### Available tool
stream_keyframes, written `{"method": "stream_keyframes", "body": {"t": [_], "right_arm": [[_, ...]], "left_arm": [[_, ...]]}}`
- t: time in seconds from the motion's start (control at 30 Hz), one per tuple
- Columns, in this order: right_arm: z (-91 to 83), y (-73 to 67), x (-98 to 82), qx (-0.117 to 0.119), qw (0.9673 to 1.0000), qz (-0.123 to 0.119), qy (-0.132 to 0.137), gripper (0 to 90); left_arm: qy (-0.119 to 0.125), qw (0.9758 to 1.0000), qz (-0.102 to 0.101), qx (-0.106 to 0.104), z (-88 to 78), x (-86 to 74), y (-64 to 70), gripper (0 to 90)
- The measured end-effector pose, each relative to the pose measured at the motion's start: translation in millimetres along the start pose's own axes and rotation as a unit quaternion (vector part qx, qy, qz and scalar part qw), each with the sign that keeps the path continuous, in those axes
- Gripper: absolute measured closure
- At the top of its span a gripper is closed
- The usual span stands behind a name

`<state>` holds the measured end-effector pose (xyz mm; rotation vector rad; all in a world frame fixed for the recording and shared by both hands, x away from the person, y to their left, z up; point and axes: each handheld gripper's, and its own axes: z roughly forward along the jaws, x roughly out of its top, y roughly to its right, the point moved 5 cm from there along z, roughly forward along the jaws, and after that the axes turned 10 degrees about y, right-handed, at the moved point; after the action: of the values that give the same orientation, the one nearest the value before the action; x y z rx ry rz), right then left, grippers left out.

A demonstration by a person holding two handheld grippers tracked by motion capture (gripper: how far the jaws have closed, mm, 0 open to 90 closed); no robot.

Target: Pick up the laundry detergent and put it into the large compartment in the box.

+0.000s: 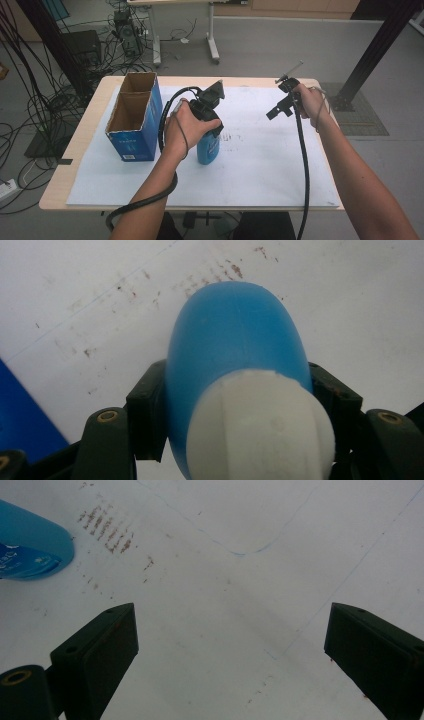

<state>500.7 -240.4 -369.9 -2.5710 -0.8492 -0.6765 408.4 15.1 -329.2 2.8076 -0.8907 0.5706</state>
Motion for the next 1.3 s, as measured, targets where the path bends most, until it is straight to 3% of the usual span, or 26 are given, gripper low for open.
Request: {"method": "stream_keyframes", "body": {"t": [1.3], "right_arm": [[-0.1,1.5,-0.5,0.0,1.0,0.002,0.003,6.8]], "left_arm": [[-0.002,0.9999,0.007,0.008,0.7,0.4,1.0,37.2]]}}
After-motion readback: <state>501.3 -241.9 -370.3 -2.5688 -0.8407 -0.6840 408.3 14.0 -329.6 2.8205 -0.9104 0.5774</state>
